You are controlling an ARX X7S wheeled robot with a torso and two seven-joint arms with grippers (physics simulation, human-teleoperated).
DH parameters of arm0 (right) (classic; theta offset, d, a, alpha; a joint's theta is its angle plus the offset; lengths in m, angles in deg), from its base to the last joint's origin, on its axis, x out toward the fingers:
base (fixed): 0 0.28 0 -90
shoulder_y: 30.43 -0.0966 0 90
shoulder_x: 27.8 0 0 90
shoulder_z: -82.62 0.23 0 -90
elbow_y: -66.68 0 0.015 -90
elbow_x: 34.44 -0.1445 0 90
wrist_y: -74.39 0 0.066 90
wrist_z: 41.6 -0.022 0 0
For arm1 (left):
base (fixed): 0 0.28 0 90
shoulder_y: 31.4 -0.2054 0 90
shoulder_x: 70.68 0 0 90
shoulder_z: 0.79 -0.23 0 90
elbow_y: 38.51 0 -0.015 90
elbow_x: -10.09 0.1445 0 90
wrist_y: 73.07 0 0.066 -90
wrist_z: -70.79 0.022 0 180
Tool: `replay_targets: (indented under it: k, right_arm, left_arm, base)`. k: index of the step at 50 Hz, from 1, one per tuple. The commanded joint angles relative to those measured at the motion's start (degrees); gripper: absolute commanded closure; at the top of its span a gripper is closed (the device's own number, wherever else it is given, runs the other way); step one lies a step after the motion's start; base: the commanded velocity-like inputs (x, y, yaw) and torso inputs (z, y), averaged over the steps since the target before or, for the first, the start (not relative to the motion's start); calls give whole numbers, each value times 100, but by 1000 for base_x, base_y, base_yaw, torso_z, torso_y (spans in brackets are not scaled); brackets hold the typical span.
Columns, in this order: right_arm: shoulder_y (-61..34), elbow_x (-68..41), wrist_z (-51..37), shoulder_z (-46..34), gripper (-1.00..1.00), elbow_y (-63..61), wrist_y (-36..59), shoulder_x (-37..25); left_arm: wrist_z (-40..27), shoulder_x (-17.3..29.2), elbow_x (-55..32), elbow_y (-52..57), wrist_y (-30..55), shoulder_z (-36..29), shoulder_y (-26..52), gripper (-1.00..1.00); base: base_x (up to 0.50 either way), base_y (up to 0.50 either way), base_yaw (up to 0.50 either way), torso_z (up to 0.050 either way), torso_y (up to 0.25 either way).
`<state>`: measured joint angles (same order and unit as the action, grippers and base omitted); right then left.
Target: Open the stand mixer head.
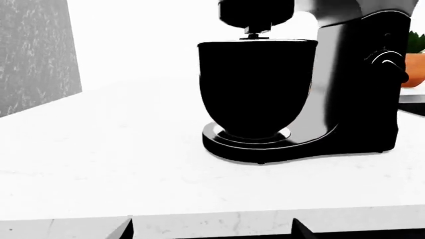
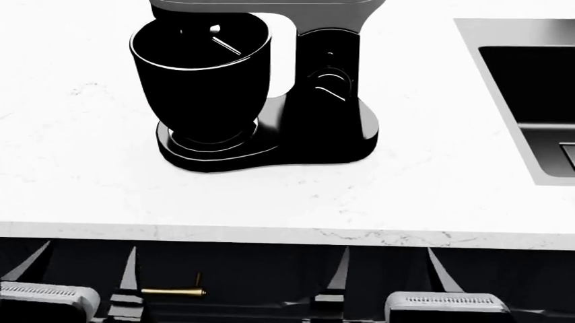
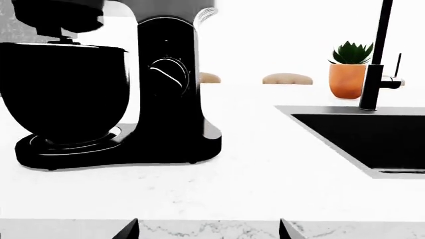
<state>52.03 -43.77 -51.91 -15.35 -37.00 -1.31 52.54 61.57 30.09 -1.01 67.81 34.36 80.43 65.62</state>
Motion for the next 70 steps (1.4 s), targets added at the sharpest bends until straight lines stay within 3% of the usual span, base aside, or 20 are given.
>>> replay_targets:
  k: [1,4,11,14,28,47,54,58,61,62,70]
  right_arm:
    - [-815,-261,-239,137,-100,-1666,1463,-204]
    - [-1214,-195,-312,40,-100,-1982,1963,-309]
    - [-1737,-287,-376,7,-100,-2194,2447,-287]
    - [-1778,-369,-382,96,-100,-2161,2395,-234]
    - [-1605,-659,-123,178,-100,-1837,1857,-186]
    - [-1637,-278,-307,-251,-100,-1906,1911,-359]
    - [-1633,-499,-301,-86,-100,-1868,1943,-305]
    - [-1801,-158,-271,-518,-100,-1734,2132,-509]
    - [-1803,-475,-250,-206,-100,-1583,2040,-334]
    - [-1786,-534,-59,-227,100,-1556,1806,-396]
    - [-2108,-756,191,-304,100,-1311,1932,-438]
  left_arm:
    - [-361,184,-455,2295,2272,171,1054,-100]
    - [-492,171,-678,2722,2910,342,1438,-100]
    - [-569,48,-924,2842,3331,457,2074,-100]
    - [-592,-72,-1082,2852,3270,719,2097,-100]
    - [-518,-130,-1232,2640,2971,814,1873,-100]
    - [-577,-83,-1325,2620,2879,813,1827,-100]
    - [-606,-85,-1409,2629,2886,858,1778,-100]
    - [-582,-86,-1433,2577,2803,861,1737,-100]
    - [-590,-63,-1454,2613,2800,868,1727,-100]
    - [-588,-70,-1492,2602,2798,914,1728,-100]
    - [-604,-48,-1516,2552,2738,917,1724,-100]
  base:
    - [0,0,0,0,0]
    - [0,0,0,0,0]
    - [0,0,0,0,0]
    - [0,0,0,0,0]
    - [0,0,0,0,0]
    - [466,0,0,0,0]
    - [59,0,0,0,0]
    - [0,0,0,0,0]
    - [0,0,0,0,0]
    - [0,0,0,0,0]
    - [0,0,0,0,0]
